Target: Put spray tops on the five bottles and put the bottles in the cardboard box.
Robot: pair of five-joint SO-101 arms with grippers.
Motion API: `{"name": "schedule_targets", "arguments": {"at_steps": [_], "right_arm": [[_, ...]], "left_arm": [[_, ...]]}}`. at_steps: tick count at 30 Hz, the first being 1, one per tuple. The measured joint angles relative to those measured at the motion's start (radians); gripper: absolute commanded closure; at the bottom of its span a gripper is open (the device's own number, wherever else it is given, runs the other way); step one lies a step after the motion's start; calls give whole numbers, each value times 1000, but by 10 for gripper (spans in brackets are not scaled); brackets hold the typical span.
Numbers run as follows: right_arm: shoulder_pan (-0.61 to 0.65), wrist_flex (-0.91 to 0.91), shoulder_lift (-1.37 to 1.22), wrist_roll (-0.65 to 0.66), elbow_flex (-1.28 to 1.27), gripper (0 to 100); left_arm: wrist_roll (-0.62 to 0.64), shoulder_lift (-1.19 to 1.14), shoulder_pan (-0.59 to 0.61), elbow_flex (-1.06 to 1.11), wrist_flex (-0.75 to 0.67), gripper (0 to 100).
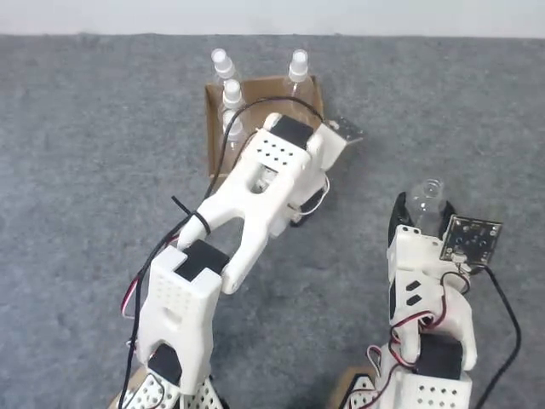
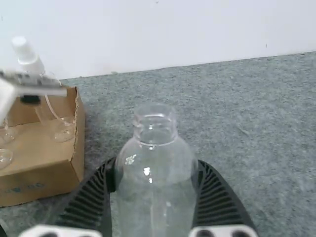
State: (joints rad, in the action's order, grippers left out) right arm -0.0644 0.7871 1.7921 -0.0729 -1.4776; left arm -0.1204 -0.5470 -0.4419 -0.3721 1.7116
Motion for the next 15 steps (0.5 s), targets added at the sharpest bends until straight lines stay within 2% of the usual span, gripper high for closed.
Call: {"name": "schedule_targets", "arguments": {"at_steps": [5, 15], "right_arm": [[0, 0, 0, 3, 0, 965], [0, 0, 0, 5, 0, 965]], "left_arm": [[3, 51, -23, 2, 2, 988], [6, 400, -66, 167, 3, 988]]}}
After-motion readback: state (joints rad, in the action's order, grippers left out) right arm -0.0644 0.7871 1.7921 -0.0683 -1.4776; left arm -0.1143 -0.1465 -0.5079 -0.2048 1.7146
